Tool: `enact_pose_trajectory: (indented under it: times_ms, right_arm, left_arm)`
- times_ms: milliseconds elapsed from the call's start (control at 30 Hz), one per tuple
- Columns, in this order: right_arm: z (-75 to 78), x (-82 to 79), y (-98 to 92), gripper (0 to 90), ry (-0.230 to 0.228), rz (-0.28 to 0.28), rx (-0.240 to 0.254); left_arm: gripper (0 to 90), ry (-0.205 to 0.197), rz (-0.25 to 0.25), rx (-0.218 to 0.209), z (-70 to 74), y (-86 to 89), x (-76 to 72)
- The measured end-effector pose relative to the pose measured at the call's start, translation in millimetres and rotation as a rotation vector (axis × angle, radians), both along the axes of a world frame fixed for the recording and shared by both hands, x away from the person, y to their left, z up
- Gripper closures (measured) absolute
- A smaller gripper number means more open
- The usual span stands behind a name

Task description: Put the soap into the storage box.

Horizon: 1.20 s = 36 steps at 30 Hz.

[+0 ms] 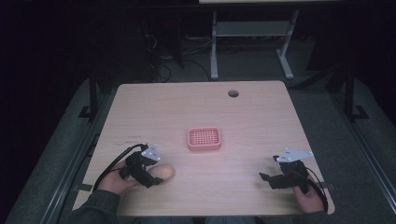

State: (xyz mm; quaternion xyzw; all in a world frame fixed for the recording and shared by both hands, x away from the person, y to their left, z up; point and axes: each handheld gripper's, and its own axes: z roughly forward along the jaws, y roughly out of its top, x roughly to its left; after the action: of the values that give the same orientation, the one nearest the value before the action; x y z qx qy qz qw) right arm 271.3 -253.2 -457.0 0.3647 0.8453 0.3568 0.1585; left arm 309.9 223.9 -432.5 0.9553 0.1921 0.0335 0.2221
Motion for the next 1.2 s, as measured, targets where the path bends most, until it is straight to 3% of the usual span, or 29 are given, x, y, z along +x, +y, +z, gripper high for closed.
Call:
enact_pose_trajectory:
  times_ms: [600,1200]
  right_arm:
    - [0.5,-0.1,0.7,14.1,-0.001,0.004,0.002]
    - [0.9,-0.1,-0.5,14.1,-0.005,0.006,0.002]
  left_arm:
    - [28.0,0.034,-0.008,0.024,-8.6,-8.5,5.1]
    - [31.7,0.019,-0.008,0.035,-9.6,-10.4,3.9]
